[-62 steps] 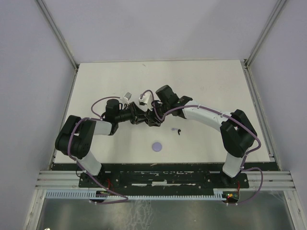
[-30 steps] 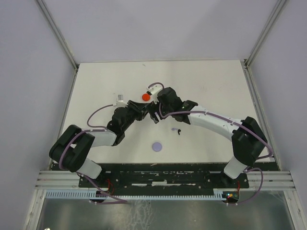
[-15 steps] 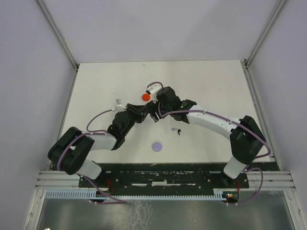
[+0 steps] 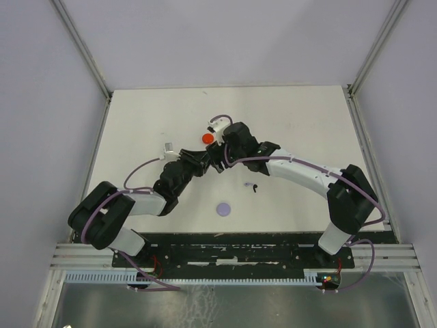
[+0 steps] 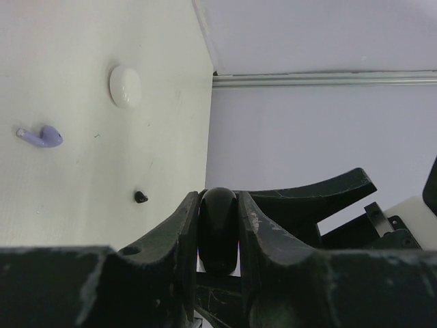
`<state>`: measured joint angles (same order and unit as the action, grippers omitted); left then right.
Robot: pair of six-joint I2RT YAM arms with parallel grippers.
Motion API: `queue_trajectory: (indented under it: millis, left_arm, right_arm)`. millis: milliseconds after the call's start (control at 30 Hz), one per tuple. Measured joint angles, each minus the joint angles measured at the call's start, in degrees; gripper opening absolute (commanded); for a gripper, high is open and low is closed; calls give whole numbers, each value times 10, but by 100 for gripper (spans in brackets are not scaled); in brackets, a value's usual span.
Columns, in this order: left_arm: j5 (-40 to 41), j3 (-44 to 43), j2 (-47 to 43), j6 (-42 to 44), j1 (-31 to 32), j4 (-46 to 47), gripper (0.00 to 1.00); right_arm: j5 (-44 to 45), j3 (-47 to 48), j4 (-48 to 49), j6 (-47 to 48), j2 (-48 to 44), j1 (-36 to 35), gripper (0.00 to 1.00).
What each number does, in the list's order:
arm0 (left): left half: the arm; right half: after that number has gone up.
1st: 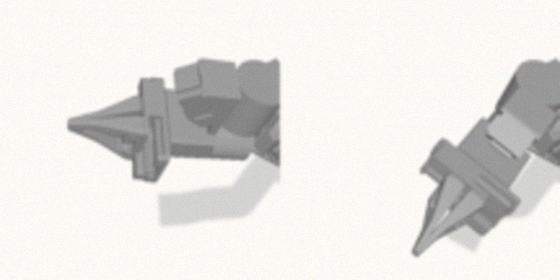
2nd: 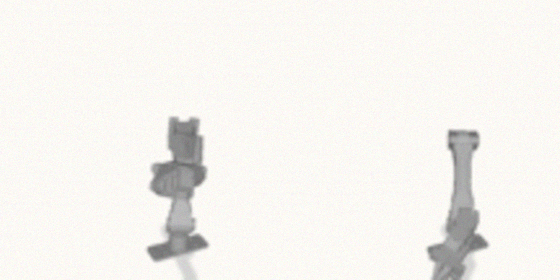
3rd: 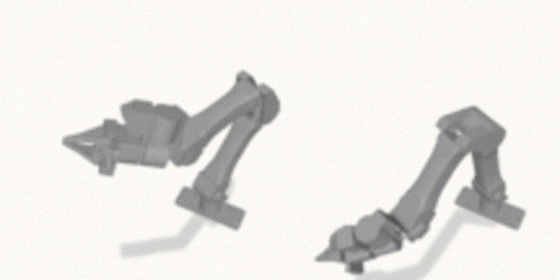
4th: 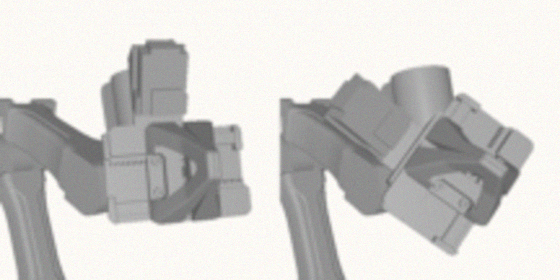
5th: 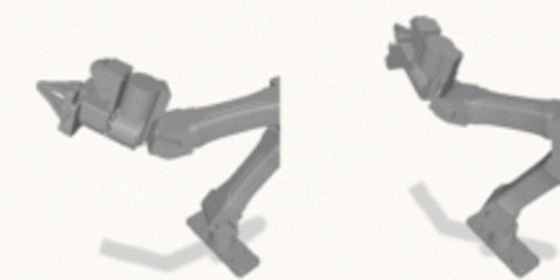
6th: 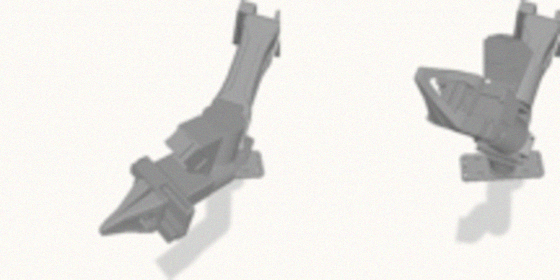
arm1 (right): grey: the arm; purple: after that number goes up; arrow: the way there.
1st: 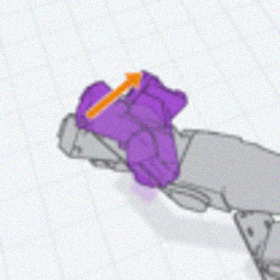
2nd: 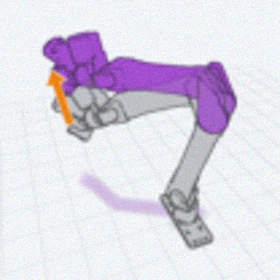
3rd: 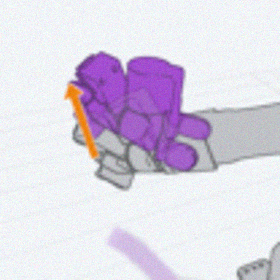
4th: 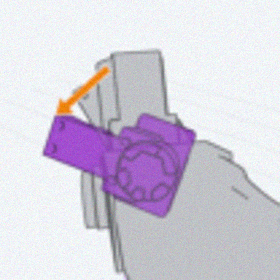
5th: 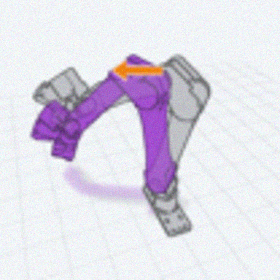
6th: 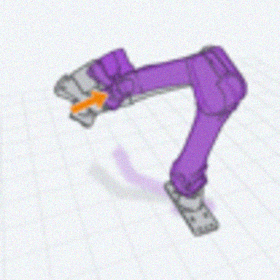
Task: Insert the wireless bluetooth earbuds into the charging case
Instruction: Pick up the charging case at the center of the board.
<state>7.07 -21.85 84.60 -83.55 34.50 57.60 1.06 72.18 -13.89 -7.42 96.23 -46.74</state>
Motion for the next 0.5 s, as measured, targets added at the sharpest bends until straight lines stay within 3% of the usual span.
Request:
queue_trajectory:
  millis: [133,300,500]
  left_arm:
    - [17,2,-8,-1,0,-2,3]
    - [38,2,-17,0,0,-4,3]
    - [28,-9,32,0,0,31,3]
  right_arm:
    - [-36,-30,20,-53,-19,25,74]
    - [-88,-135,77,-167,-98,122,70]
    - [-164,-188,197,-327,-113,190,65]
